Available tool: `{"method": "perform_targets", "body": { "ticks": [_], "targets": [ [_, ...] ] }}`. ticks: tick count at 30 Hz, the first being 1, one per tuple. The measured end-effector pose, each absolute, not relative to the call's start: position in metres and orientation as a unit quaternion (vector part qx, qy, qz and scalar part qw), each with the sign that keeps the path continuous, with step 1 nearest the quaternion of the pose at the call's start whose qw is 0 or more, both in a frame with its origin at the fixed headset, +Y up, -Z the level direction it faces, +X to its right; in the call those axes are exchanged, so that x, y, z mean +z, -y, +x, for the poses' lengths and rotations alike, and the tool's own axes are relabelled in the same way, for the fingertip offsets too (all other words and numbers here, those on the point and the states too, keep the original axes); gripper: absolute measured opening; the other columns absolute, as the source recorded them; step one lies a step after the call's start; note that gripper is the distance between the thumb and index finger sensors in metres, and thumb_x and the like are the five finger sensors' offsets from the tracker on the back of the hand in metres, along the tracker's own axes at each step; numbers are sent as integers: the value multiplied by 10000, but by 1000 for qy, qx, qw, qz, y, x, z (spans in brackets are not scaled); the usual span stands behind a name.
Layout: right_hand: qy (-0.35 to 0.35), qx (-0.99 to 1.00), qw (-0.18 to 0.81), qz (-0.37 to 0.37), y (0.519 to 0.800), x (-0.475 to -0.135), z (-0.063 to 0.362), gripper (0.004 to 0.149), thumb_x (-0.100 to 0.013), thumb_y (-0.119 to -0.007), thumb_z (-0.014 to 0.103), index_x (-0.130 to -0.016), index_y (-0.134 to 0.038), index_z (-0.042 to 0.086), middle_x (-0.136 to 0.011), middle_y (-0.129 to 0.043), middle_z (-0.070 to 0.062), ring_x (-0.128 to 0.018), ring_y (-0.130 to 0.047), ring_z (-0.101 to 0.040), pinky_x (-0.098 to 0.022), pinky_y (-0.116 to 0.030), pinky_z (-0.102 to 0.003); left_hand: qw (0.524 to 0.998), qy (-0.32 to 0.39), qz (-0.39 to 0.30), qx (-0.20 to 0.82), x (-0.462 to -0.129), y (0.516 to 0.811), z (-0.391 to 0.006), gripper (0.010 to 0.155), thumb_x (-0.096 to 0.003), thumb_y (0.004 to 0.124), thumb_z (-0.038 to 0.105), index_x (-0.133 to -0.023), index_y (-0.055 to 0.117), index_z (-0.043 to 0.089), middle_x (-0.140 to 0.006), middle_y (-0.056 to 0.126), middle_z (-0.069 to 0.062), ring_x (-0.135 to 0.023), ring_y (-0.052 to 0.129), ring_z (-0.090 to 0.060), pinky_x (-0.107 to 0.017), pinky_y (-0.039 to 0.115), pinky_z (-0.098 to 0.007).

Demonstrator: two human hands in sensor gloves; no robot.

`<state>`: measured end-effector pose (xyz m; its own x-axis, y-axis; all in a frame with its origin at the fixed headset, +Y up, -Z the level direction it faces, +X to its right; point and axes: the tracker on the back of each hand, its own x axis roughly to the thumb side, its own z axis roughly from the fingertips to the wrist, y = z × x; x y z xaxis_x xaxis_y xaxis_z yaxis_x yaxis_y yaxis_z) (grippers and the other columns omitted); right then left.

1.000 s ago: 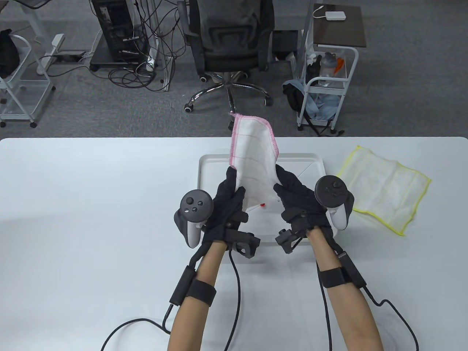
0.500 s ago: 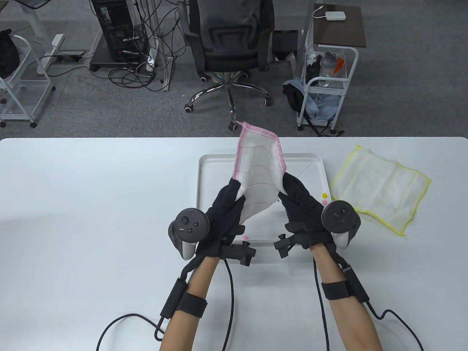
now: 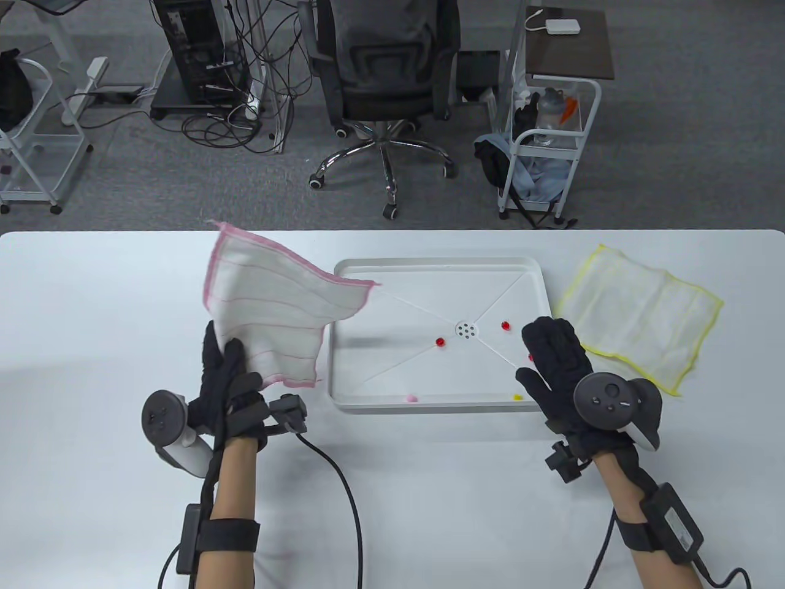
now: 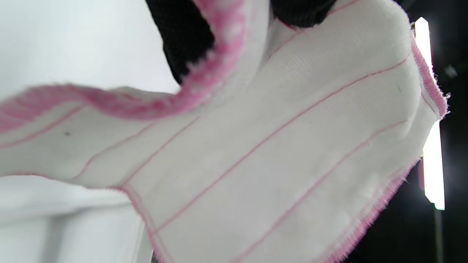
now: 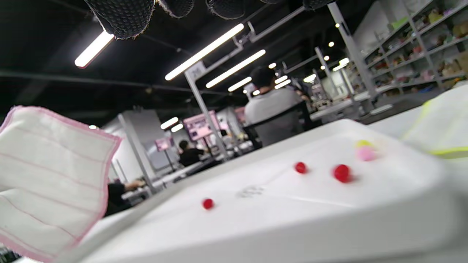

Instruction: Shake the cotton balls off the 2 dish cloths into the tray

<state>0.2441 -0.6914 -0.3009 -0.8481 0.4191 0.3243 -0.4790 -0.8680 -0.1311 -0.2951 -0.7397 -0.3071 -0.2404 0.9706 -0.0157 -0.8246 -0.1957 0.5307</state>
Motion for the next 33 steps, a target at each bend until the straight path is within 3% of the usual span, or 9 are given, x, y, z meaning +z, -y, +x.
{"method": "perform_targets", "body": {
  "ticks": [1,3,6,8,10,15,20,27,33],
  "targets": [
    [97,959,228,140,696,-297,248,619,-555,-653,450,-1093,-385,302,-1195,-311,-45,-1079,-270,-341,-774,-386,-564,571,-243,157,768,-306,747,-301,530,-581,642,321,-1071,447,366,-1058,606,-103,-885,820,-261,-653,855,-293],
    [82,963,217,134,703,-289,256,612,-558,-649,441,-1093,-386,300,-1193,-311,-50,-1078,-271,-342,-775,-384,-561,573,-247,133,770,-307,760,-309,574,-583,631,334,-1085,356,369,-1109,476,-132,-963,692,-327,-717,770,-359],
    [81,969,195,128,708,-280,263,616,-557,-650,443,-1092,-381,301,-1192,-307,-44,-1076,-267,-344,-774,-384,-560,631,-248,73,732,-309,769,-315,698,-594,592,422,-1075,89,372,-1149,81,-128,-1040,231,-453,-802,455,-523],
    [86,971,183,129,709,-273,266,618,-557,-649,445,-1093,-379,298,-1192,-304,-44,-1075,-268,-344,-774,-384,-559,668,-233,45,705,-309,769,-316,807,-592,564,526,-1031,-80,319,-1057,-191,-105,-953,-107,-431,-754,165,-594],
    [90,972,177,129,711,-266,267,620,-556,-650,446,-1094,-378,297,-1192,-302,-45,-1076,-267,-343,-773,-384,-561,706,-251,29,661,-304,761,-314,843,-578,565,575,-1000,-130,355,-976,-314,-33,-885,-254,-369,-692,6,-600],
    [85,977,144,135,720,-252,268,623,-553,-648,455,-1093,-377,303,-1193,-291,-46,-1076,-254,-343,-774,-375,-564,841,-172,50,510,-284,729,-294,829,-564,552,604,-1036,-80,349,-996,-294,-19,-890,-259,-342,-665,-33,-598],
    [30,991,52,115,732,-243,265,675,-543,-604,511,-1096,-262,331,-1192,-160,-32,-1064,-116,-341,-779,-300,-572,945,-4,-5,326,-253,713,-235,827,-546,540,652,-1075,-28,367,-1045,-252,-22,-937,-209,-367,-694,15,-630],
    [-49,995,15,84,748,-239,263,745,-532,-556,566,-1080,-116,320,-1137,58,-37,-1003,48,-348,-772,-210,-574,992,103,-36,59,-233,731,-163,840,-513,513,709,-1083,-15,391,-1092,-197,-28,-1010,-103,-383,-753,134,-651],
    [-49,996,-6,81,752,-239,260,756,-523,-557,575,-1076,-111,320,-1122,86,-31,-990,82,-343,-773,-193,-571,989,122,-81,-1,-236,743,-151,844,-504,477,737,-1076,-37,389,-1090,-198,-36,-1017,-83,-386,-759,159,-647]
  ]
}}
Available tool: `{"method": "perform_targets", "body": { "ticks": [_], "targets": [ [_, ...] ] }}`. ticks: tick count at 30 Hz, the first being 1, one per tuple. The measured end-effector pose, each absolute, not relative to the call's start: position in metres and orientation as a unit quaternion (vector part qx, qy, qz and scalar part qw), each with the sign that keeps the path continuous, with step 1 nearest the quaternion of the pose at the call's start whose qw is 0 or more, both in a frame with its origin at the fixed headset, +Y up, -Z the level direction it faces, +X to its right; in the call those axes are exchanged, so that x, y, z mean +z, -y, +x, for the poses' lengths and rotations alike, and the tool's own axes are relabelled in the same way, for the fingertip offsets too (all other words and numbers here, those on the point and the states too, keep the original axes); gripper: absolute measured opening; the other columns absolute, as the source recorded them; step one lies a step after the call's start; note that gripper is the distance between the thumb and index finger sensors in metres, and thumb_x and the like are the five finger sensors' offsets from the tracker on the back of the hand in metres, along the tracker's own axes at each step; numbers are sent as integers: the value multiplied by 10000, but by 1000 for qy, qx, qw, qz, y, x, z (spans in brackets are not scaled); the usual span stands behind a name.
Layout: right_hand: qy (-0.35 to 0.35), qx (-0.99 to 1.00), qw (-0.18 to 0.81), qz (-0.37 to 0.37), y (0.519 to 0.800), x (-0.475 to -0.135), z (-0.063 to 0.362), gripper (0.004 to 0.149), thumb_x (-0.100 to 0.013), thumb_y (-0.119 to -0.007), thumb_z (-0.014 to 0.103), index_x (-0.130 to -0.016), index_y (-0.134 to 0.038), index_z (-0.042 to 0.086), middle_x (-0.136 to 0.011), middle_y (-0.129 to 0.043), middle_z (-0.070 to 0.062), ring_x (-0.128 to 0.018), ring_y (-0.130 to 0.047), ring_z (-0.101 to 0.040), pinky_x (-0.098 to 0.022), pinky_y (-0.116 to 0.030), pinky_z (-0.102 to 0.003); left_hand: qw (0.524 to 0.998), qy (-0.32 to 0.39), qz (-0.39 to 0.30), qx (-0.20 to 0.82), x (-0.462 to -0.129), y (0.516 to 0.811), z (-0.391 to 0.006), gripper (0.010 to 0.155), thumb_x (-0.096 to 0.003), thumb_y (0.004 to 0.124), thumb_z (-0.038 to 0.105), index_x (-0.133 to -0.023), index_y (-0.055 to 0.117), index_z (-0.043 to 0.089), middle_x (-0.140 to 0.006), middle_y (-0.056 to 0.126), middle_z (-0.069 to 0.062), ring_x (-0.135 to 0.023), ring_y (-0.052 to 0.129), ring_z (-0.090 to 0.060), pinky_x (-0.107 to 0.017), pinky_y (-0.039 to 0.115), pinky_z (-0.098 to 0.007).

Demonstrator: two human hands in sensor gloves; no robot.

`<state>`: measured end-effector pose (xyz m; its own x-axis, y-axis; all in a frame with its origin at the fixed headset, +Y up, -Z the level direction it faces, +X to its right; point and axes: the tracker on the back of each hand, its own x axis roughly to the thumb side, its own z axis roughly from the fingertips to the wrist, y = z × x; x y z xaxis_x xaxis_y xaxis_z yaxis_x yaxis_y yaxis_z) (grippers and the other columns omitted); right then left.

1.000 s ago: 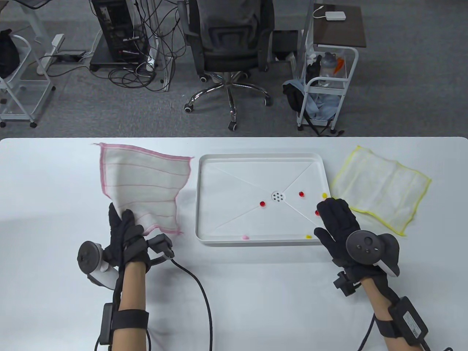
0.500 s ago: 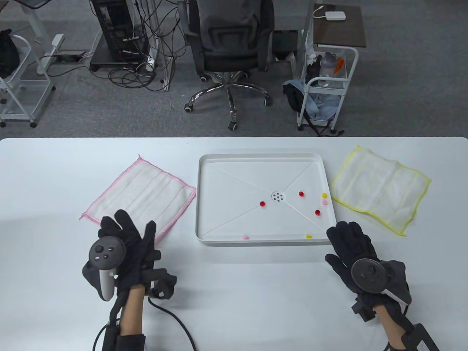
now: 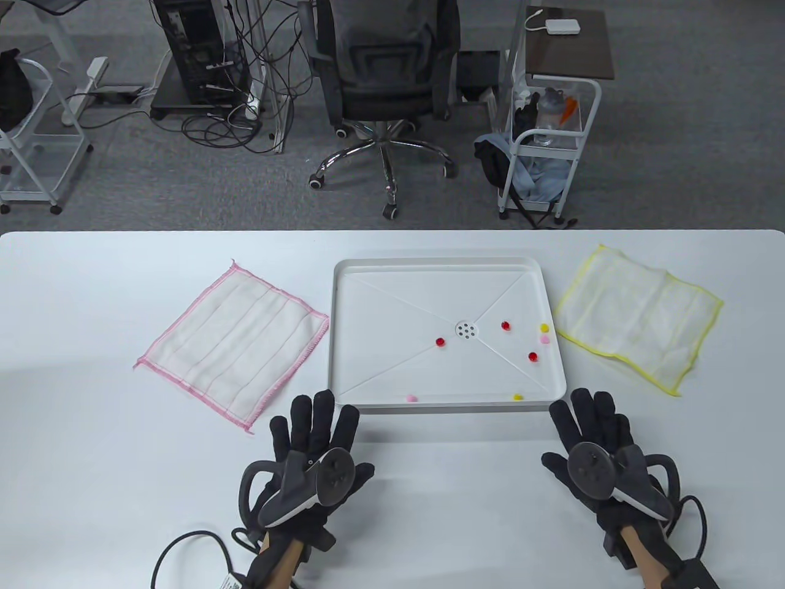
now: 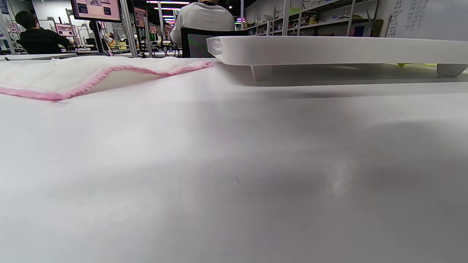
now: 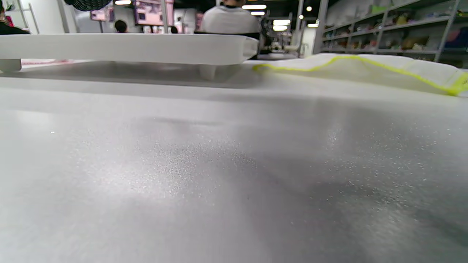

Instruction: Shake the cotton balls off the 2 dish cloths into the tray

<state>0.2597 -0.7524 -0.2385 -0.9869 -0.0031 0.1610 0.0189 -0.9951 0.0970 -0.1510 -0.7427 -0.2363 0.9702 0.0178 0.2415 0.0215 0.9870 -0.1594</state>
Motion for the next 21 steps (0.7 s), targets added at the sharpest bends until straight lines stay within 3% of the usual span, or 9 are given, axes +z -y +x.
{"method": "perform_targets", "body": {
  "ticks": [21],
  "targets": [
    [59,-995,4,-82,755,-240,263,757,-519,-562,575,-1076,-115,323,-1118,93,-30,-989,89,-333,-775,-182,-562,991,106,-87,-8,-237,744,-156,853,-510,501,720,-1061,-59,387,-1066,-222,-65,-1000,-101,-388,-763,162,-642]
  ]
}}
